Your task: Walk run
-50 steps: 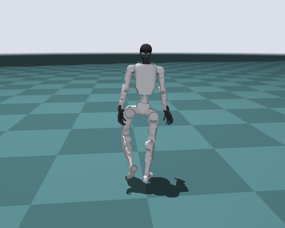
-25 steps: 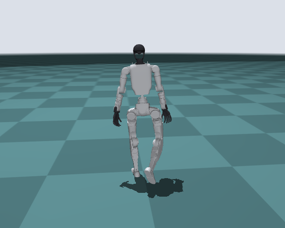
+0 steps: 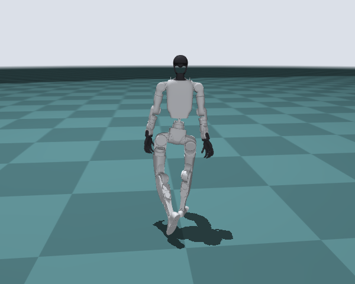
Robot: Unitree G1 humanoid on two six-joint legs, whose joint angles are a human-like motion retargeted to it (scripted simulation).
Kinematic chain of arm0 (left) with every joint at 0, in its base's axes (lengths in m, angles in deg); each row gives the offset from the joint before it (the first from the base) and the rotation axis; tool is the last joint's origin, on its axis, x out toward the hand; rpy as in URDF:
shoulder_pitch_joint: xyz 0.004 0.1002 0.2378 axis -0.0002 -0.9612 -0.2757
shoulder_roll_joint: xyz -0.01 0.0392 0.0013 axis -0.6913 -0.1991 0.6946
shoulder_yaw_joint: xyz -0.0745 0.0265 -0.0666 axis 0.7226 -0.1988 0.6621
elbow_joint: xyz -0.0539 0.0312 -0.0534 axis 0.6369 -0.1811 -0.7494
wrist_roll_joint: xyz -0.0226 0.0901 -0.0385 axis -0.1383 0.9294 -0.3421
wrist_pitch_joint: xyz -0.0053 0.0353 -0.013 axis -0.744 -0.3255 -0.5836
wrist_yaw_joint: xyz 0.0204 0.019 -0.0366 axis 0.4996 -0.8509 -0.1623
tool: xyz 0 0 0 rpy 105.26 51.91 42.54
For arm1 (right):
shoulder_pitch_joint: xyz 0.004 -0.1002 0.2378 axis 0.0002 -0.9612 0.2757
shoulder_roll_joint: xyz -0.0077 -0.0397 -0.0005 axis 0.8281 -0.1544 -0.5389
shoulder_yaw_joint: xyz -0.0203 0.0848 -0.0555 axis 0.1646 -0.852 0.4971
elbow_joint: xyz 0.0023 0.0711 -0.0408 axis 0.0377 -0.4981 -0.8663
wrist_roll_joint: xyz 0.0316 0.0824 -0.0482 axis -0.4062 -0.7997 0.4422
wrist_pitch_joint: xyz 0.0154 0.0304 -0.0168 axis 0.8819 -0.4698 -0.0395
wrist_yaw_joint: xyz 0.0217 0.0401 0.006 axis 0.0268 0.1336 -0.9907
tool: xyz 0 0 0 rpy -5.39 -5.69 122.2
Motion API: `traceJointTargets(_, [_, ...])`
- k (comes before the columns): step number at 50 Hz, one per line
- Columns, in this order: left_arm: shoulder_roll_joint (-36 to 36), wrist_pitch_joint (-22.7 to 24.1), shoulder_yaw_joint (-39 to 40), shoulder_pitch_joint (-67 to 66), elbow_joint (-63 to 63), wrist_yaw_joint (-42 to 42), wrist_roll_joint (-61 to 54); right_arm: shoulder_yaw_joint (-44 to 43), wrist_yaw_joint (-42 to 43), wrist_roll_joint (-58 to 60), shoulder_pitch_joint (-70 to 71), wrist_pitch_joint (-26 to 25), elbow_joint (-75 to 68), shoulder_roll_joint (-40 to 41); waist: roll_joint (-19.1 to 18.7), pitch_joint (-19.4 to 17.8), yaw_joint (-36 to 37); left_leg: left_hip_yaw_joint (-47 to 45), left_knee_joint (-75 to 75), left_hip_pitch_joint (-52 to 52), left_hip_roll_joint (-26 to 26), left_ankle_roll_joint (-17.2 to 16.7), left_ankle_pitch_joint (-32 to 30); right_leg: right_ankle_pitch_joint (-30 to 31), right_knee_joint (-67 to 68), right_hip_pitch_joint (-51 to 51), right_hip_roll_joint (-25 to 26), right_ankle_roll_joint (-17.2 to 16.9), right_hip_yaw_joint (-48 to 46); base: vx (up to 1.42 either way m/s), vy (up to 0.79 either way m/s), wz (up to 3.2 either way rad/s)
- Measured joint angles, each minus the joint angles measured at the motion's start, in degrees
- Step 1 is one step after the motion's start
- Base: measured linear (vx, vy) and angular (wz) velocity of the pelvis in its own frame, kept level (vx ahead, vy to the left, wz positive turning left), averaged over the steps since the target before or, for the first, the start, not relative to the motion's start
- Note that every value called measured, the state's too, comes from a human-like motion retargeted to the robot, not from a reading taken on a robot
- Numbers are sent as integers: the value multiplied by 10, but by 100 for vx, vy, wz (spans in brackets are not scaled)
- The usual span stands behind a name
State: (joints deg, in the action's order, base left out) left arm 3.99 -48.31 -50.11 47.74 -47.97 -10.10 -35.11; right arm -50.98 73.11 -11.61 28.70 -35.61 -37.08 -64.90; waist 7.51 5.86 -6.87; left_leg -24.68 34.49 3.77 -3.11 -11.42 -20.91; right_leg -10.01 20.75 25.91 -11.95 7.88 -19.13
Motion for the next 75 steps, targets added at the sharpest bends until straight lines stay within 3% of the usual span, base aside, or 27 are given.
traceJointTargets(2, [-9,-37,-14,-19,-41,-30,25,5,11,-17,20,1,14,4,17,-5,12,18,121,-73,21,7,49,-15,-16,-45,-14,-8,-9,114,-2,-7])
traceJointTargets(5, [-3,-68,-8,-58,-69,-39,68,24,42,-35,64,-18,31,3,20,-17,50,15,215,-177,73,30,130,-19,-69,-110,22,-10,22,85,4,-49])
traceJointTargets(10, [11,-54,26,-134,-87,-15,76,60,80,-29,124,-4,101,-2,-7,-17,104,11,97,-312,132,66,204,-32,-148,-210,77,-21,3,80,8,-67])
traceJointTargets(13, [14,-60,46,-159,-100,-27,80,63,83,-34,141,25,159,-4,-20,-17,131,20,-64,-366,122,113,230,-49,-175,-267,101,-36,4,100,18,-34])
traceJointTargets(16, [17,-84,64,-160,-118,-51,90,65,86,-57,150,48,204,-10,-16,-15,155,74,-205,-406,87,125,226,-65,-187,-313,100,-62,7,113,26,-24])
traceJointTargets(18, [11,-96,66,-153,-125,-74,90,66,86,-72,152,56,218,-10,-13,-8,162,78,-244,-424,72,119,231,-70,-181,-335,97,-84,8,105,21,4])
traceJointTargets(20, [3,-103,60,-141,-125,-91,85,61,81,-76,149,56,219,-6,-20,-2,164,91,-217,-431,63,142,227,-58,-168,-357,103,-113,9,93,19,12])
traceJointTargets(22, [2,-104,51,-128,-114,-79,83,52,74,-72,134,53,207,-4,-28,5,178,85,-175,-424,64,159,201,-19,-141,-373,109,-138,22,129,30,-20])
traceJointTargets(24, [8,-97,46,-115,-98,-58,79,44,68,-60,112,54,183,-5,-25,7,205,98,-140,-413,80,158,190,67,-85,-370,101,-143,39,112,20,-82])
traceJointTargets(27, [20,-75,50,-89,-70,-36,52,56,103,-37,90,51,131,2,-43,7,202,141,-97,-374,92,162,254,230,83,-319,76,-130,18,92,15,-62])
traceJointTargets(28, [20,-69,47,-79,-61,-36,37,65,125,-36,85,54,112,0,-59,8,192,103,-103,-344,117,165,270,256,149,-300,67,-115,-19,95,22,-43])
traceJointTargets(31, [9,-54,36,-33,-49,-27,-15,77,176,-37,79,51,71,-4,-73,1,170,62,-134,-278,128,155,295,192,312,-198,36,-89,-22,91,22,-44])
traceJointTargets(35, [-22,-47,9,36,-46,2,-47,53,203,-49,53,46,43,4,-72,-14,95,83,-220,-187,72,150,290,115,374,-54,36,-109,-12,79,15,93])
traceJointTargets(40, [-57,-17,-38,111,-2,-14,-53,24,175,-101,16,41,23,1,-74,-17,31,115,-274,-107,29,145,314,38,178,37,-7,-58,-105,96,7,84])
traceJointTargets(43, [-81,14,-55,140,58,-33,-62,9,139,-105,8,36,12,1,-59,-23,3,127,-297,-52,2,142,338,9,-16,76,17,-31,-87,105,-6,51])
traceJointTargets(45, [-89,42,-65,147,98,-31,-73,-5,129,-107,2,28,3,2,-55,-22,-1,130,-310,-15,-4,134,354,7,-109,105,44,-43,-43,78,-6,22])
traceJointTargets(47, [-79,72,-75,145,124,-14,-87,-17,117,-112,-6,24,-7,-2,-53,-13,11,130,-310,10,-6,114,360,2,-117,127,45,-43,-38,106,-6,6])
traceJointTargets(48, [-69,87,-76,139,131,-1,-93,-25,109,-113,-8,21,-11,-5,-54,-9,17,134,-305,20,-6,99,355,19,-98,131,46,-17,-32,146,-10,14])
traceJointTargets(50, [-40,108,-62,119,133,23,-102,-35,93,-107,-6,9,-19,-11,-53,-2,16,144,-288,38,-14,68,323,70,-54,132,38,4,-41,135,-8,10])
traceJointTargets(53, [4,91,-5,61,117,7,-83,-32,79,-102,8,-6,-25,-12,-60,0,-7,118,-222,43,-12,31,162,63,40,132,8,5,-26,119,0,27])
traceJointTargets(55, [33,59,32,26,85,-15,-54,-21,79,-114,16,-4,-22,-10,-36,8,-15,50,-138,22,-8,34,28,24,51,102,-13,-2,29,115,-1,31])
traceJointTargets(57, [34,27,42,5,33,-52,-17,1,68,-129,19,8,-10,-9,4,11,6,-13,-18,-12,-15,57,-26,-6,39,51,-50,-6,22,100,-11,-5])
traceJointTargets(60, [16,-5,28,-11,-31,-65,39,10,57,-109,44,-24,14,-10,40,-2,41,-43,151,-107,29,97,61,-34,23,-12,-82,-20,6,104,-8,27])
traceJointTargets(63, [21,-24,88,-35,-77,33,69,21,67,-47,88,-64,28,-16,20,-17,85,-15,187,-208,65,68,118,-30,-55,-99,-24,-23,-12,94,-3,-43])
traceJointTargets(65, [26,-27,134,-56,-100,87,34,36,75,-25,115,-66,40,-25,4,-15,115,-5,153,-269,77,54,160,-30,-101,-144,11,-27,-26,75,0,-79])
traceJointTargets(69, [29,-24,206,-97,-118,83,-101,56,65,-27,154,-31,86,-39,-15,-17,153,-52,-3,-347,112,110,217,-45,-154,-225,57,-48,-29,109,7,-44])
traceJointTargets(75, [14,-36,247,-109,-168,51,-216,52,42,-46,185,0,176,-43,-21,-17,197,57,-257,-437,50,139,226,-72,-178,-317,78,-97,-15,96,15,-38])
